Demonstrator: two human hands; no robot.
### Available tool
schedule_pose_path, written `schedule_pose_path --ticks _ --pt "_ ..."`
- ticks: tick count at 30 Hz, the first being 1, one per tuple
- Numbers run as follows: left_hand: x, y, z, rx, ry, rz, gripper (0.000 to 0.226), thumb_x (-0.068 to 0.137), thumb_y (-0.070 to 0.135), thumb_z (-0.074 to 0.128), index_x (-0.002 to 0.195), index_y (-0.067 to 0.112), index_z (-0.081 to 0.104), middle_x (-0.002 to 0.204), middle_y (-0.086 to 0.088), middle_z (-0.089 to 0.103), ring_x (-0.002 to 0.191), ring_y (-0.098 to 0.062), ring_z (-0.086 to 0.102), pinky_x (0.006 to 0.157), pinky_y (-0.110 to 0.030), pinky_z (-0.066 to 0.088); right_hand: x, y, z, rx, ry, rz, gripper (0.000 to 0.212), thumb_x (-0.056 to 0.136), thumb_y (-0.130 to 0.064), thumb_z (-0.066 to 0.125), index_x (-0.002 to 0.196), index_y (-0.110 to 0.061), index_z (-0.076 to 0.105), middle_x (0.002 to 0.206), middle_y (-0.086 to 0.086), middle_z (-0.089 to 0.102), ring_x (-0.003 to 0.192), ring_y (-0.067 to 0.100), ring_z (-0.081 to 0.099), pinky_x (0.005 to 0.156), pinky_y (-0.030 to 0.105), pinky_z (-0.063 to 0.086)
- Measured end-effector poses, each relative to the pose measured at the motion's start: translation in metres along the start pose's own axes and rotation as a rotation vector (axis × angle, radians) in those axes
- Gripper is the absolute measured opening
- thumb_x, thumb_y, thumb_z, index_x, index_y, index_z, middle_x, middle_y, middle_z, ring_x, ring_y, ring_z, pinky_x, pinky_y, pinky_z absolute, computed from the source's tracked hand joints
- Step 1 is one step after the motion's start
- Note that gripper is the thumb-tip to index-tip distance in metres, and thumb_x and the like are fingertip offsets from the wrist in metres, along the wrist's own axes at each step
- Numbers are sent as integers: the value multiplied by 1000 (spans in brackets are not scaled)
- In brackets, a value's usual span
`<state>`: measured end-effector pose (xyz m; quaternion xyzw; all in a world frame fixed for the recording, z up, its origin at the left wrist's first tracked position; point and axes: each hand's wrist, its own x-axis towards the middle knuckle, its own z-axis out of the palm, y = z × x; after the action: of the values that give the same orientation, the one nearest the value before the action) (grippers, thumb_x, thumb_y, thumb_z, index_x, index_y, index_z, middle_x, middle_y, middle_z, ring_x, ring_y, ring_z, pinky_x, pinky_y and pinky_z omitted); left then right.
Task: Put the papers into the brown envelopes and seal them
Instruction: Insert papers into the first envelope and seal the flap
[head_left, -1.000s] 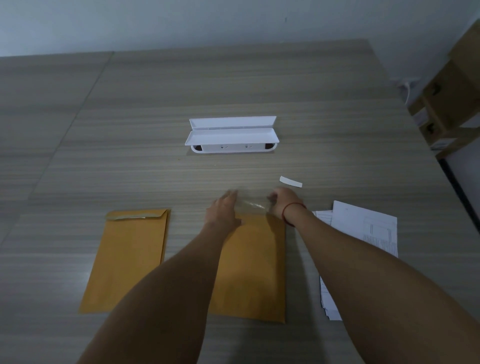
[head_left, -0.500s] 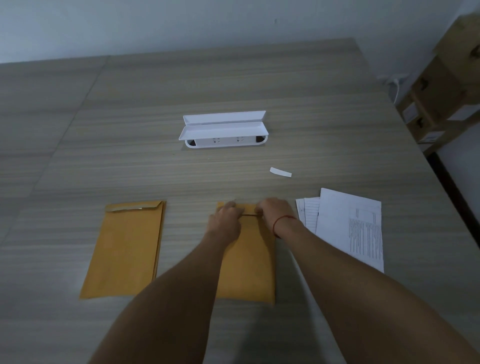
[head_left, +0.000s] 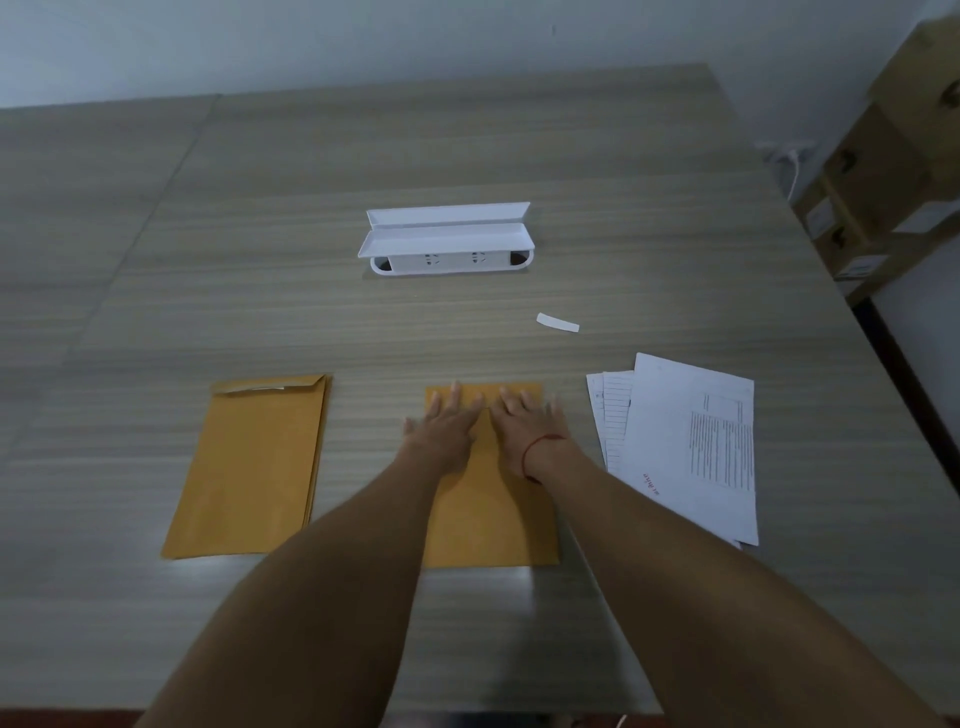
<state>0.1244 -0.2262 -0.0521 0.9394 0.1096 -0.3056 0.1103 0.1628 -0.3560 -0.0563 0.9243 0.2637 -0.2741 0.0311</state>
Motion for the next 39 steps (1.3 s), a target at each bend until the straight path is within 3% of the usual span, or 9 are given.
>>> schedule_pose_path --ticks 7,11,14,18,20,27,39 --pt "-6 0 4 61 51 -137 62 101 49 25 153 34 -5 162 6 -10 150 -19 -10 115 -58 -12 -13 -2 -2 -20 -83 96 79 93 -20 43 154 -14 -6 162 0 -15 150 17 -8 119 51 -9" --pt "-13 -2 9 17 80 -194 73 99 54 25 153 19 -9 162 2 -14 150 -19 -13 117 -53 -11 -16 -2 -3 42 -157 122 80 97 -40 38 153 -13 -12 160 3 -21 149 19 -14 119 51 -10" --pt "-21 -6 12 -49 162 -175 78 99 52 31 153 11 -7 163 -3 -8 150 -18 -8 120 -48 -4 -16 2 -3 63 -178 85 94 91 -60 42 153 -16 -14 159 3 -24 149 20 -16 119 52 -8" --pt "-22 -14 7 -19 231 -92 56 96 47 45 142 16 36 159 -6 20 147 -23 22 118 -45 22 -6 -1 -6 61 -124 83 96 91 -59 45 153 -15 -13 159 4 -24 149 22 -15 120 52 -4" --pt "-16 -18 1 -33 229 -79 51 93 49 50 132 17 46 156 -6 27 140 -25 35 111 -43 33 5 -5 -12 101 -101 87 94 92 -54 48 153 -14 -12 159 4 -24 149 22 -15 121 48 -2" --pt "41 -34 -38 -15 205 -48 66 93 52 46 147 18 28 162 -7 10 146 -24 23 118 -44 20 66 -7 -47 275 -28 106 78 99 -34 47 154 -9 -3 161 3 -18 150 22 1 119 38 19" --pt "110 -47 -88 -31 212 11 67 95 49 42 151 19 19 163 -4 2 149 -22 13 120 -45 15 133 -3 -83 351 -3 183 79 99 -34 46 154 -7 -5 161 4 -19 150 22 -5 120 37 17"
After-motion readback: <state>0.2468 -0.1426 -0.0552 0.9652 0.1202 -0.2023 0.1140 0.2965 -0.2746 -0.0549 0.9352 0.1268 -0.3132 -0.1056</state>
